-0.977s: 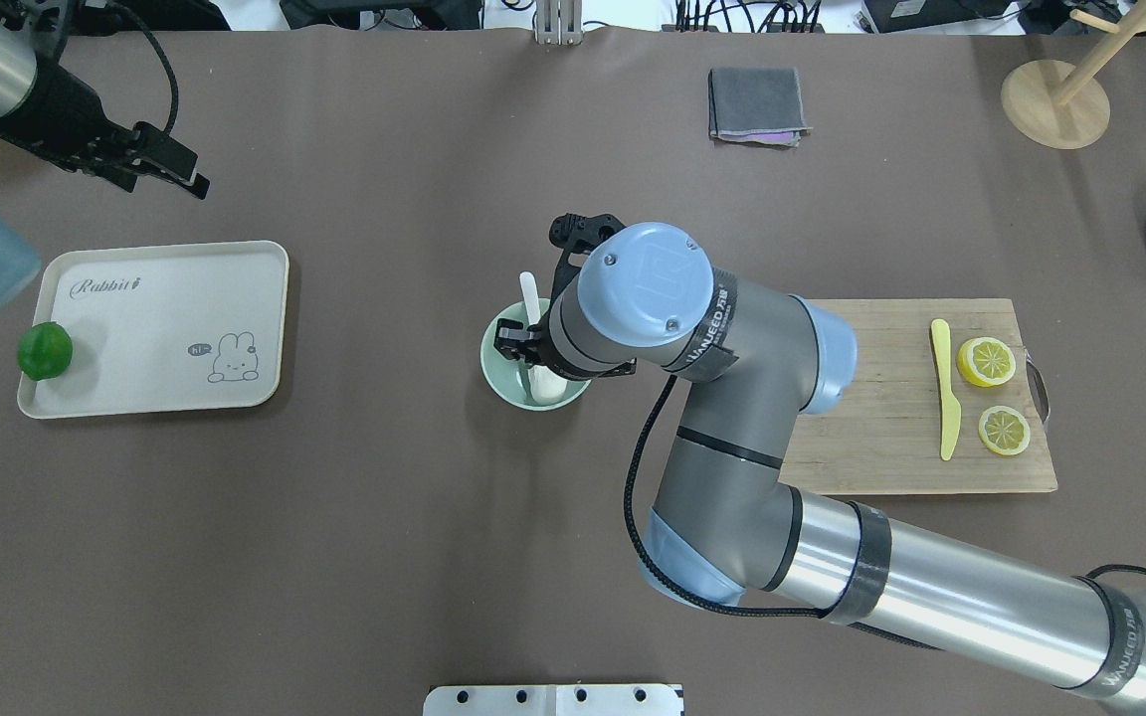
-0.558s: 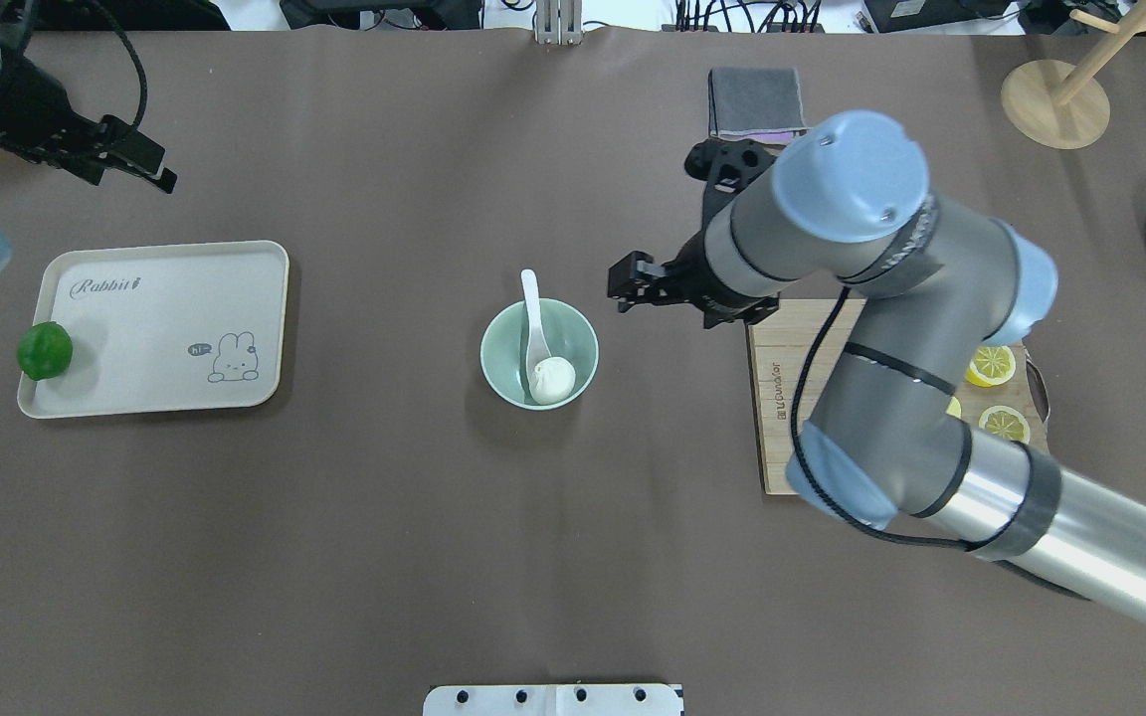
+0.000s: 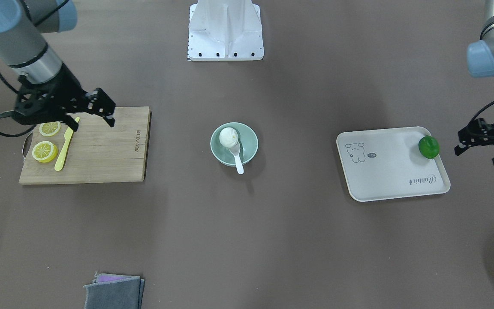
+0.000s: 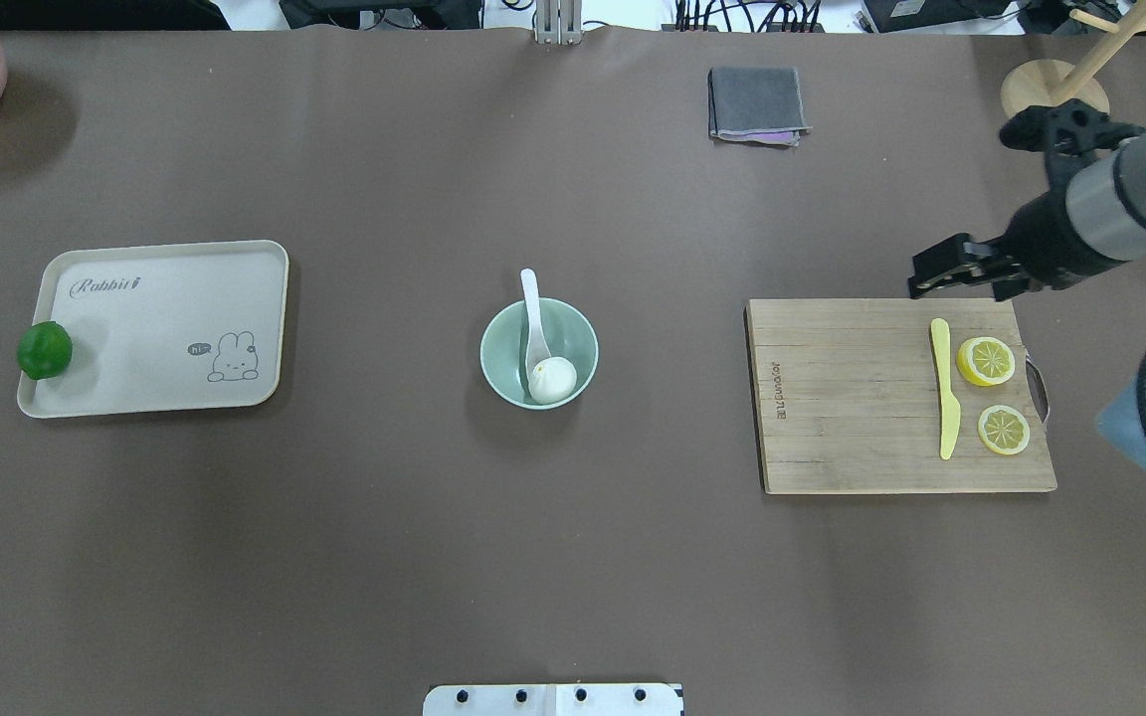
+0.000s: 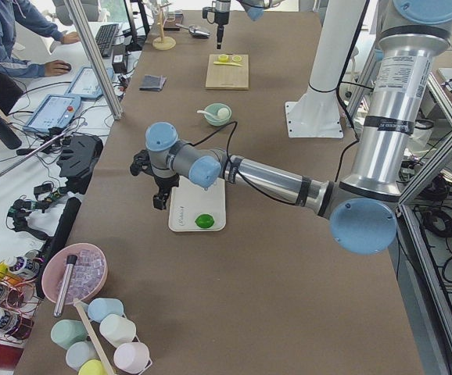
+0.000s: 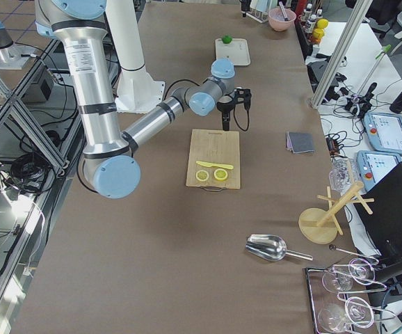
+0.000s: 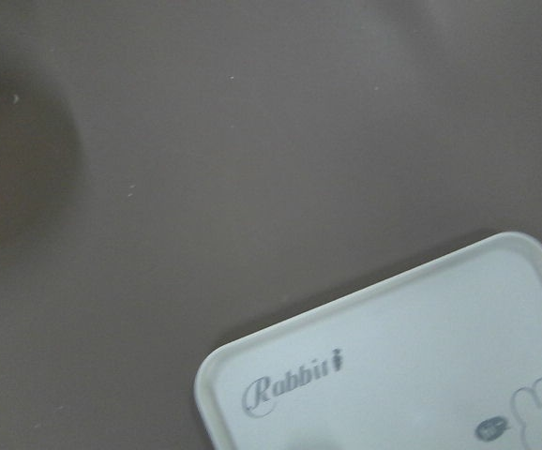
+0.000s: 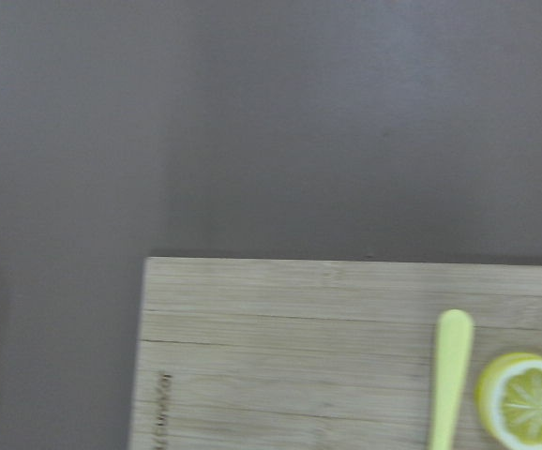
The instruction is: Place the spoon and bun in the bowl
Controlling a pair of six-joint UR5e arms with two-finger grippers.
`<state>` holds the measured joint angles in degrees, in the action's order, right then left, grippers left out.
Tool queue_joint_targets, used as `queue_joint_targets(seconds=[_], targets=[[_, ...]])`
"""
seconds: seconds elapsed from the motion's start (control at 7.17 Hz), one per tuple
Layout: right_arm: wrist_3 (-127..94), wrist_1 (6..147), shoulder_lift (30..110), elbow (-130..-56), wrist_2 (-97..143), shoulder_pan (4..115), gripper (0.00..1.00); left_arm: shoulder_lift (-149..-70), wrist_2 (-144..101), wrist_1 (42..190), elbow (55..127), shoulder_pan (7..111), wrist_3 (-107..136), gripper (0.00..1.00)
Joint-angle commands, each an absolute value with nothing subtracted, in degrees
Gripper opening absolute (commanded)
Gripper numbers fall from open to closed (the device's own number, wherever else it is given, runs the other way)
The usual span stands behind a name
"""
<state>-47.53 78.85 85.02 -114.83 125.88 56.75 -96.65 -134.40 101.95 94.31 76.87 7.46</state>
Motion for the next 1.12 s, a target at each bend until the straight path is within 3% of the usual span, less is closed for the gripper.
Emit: queue_joint_targets(seconds=[0.0, 0.28, 0.7, 0.98], targets=[[-30.13, 79.01, 93.4, -114.18, 129.29, 66.06, 1.0, -88.71, -134.47, 101.26, 94.22, 80.23, 3.78, 0.98], [-24.28, 79.01, 95.18, -110.76, 129.29, 69.16, 1.0, -87.8, -134.65, 100.81, 94.39, 85.93, 3.78, 0.98], [-15.66, 79.27, 95.18, -105.48, 130.42, 74.43, 1.0, -87.98, -134.56, 88.43, 100.35, 86.13, 3.69, 0.98], [-12.77, 82.25, 95.27, -105.38, 133.32, 76.98, 1.0, -88.33, -134.91, 88.94, 98.88, 85.78, 3.69, 0.98]])
